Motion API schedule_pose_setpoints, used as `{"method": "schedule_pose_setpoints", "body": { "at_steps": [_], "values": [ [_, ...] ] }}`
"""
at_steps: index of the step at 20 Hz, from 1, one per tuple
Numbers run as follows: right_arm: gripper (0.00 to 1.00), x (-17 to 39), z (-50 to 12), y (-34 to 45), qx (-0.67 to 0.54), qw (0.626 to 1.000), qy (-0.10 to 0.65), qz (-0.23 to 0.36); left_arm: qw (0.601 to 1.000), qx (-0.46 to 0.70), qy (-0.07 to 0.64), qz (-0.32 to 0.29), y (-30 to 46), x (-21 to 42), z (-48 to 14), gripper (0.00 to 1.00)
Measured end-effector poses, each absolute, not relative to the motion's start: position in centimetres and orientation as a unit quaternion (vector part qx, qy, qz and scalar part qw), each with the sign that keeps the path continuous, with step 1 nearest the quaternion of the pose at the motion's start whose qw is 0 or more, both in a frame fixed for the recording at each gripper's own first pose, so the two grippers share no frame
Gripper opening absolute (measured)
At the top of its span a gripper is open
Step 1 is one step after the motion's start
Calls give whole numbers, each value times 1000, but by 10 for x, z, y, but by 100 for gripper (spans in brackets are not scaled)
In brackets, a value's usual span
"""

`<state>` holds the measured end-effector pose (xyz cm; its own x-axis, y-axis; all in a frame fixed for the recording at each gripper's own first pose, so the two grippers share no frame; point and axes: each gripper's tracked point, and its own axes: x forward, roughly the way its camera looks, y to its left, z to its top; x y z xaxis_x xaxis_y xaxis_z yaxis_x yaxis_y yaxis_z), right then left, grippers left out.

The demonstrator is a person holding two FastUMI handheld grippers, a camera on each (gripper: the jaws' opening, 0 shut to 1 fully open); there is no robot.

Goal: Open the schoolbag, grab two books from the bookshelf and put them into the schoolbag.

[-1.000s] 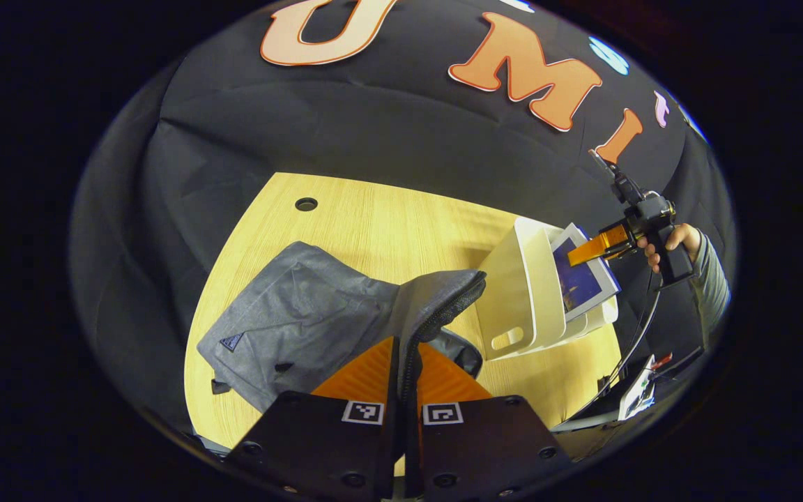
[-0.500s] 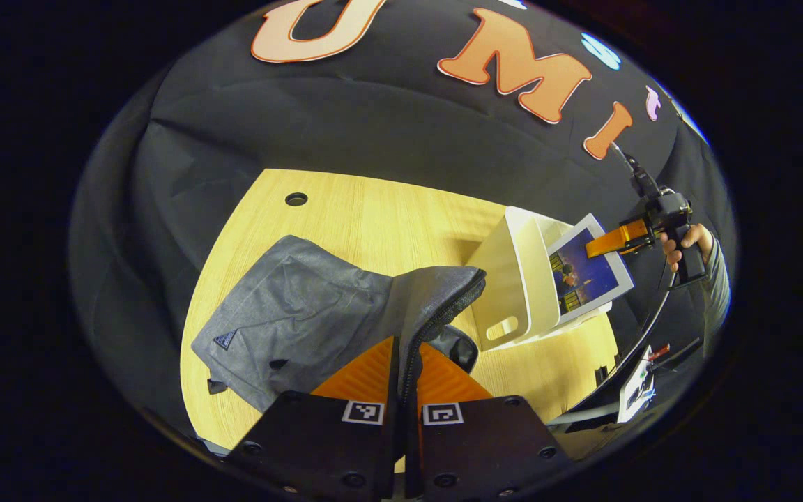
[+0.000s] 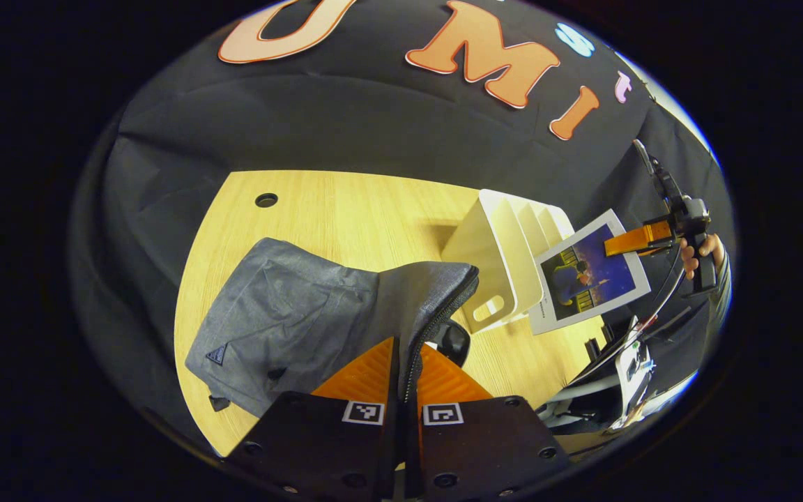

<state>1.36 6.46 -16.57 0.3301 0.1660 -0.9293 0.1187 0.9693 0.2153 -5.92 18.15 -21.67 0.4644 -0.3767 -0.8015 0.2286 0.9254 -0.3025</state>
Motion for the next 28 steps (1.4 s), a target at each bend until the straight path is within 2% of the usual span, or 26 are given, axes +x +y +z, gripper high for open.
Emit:
{"method": "schedule_pose_setpoints", "body": {
  "at_steps": [6,11,16,22,28],
  "values": [
    [34,-49,-159,79,188,798,571,-31,838,-74,491,-227,190,-63,-215,6],
    [34,-85,-155,94,245,792,557,-43,830,-54,494,-251,191,-62,-214,7],
    [32,-104,-151,130,336,773,538,-14,829,-35,489,-268,190,-59,-208,6],
    [31,-108,-151,156,362,773,520,20,835,-37,483,-262,195,-43,-192,6],
    [31,-100,-148,202,412,759,499,75,840,-27,477,-256,203,-34,-181,6]
  ]
}}
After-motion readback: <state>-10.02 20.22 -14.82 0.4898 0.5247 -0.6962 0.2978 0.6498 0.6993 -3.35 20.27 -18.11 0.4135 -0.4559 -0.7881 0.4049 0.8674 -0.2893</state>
